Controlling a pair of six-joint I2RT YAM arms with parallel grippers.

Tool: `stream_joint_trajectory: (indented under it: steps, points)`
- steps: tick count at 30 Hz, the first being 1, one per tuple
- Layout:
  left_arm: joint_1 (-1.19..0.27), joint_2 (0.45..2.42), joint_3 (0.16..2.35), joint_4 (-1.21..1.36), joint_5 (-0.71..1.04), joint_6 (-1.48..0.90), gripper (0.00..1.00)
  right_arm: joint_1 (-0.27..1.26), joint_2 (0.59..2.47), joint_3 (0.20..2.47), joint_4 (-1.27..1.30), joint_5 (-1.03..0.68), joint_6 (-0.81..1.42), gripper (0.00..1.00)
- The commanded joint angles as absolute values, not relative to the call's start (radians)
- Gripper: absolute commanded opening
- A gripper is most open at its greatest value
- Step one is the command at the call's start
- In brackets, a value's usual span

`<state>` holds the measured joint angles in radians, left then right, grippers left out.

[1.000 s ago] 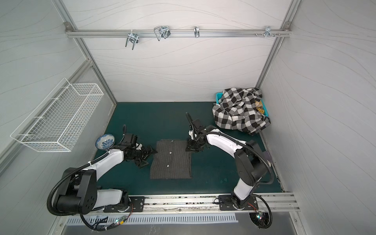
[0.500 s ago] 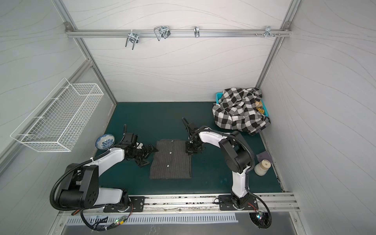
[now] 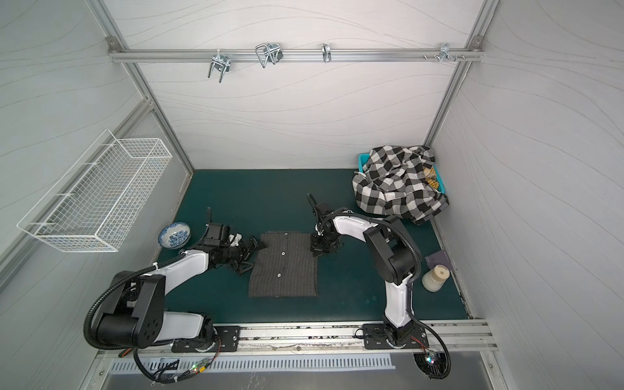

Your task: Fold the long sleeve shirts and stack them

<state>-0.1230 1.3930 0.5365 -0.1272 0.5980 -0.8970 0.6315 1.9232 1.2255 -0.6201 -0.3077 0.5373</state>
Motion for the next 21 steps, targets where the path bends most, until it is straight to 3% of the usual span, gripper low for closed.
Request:
stream_joint_trajectory:
  steps: [1,15,21]
  points:
    - [-0.146,1.489,0.492,-0.103,0.472,-0.888,0.99,0.625,1.973,1.203,-0.644,-0.242,0.520,0.02]
    - [-0.157,1.642,0.421,0.039,0.466,-0.926,0.92,0.630,1.975,1.186,-0.640,-0.259,0.521,0.02]
    - [-0.161,1.755,0.430,0.124,0.518,-0.927,0.80,0.629,1.973,1.195,-0.645,-0.260,0.526,0.01]
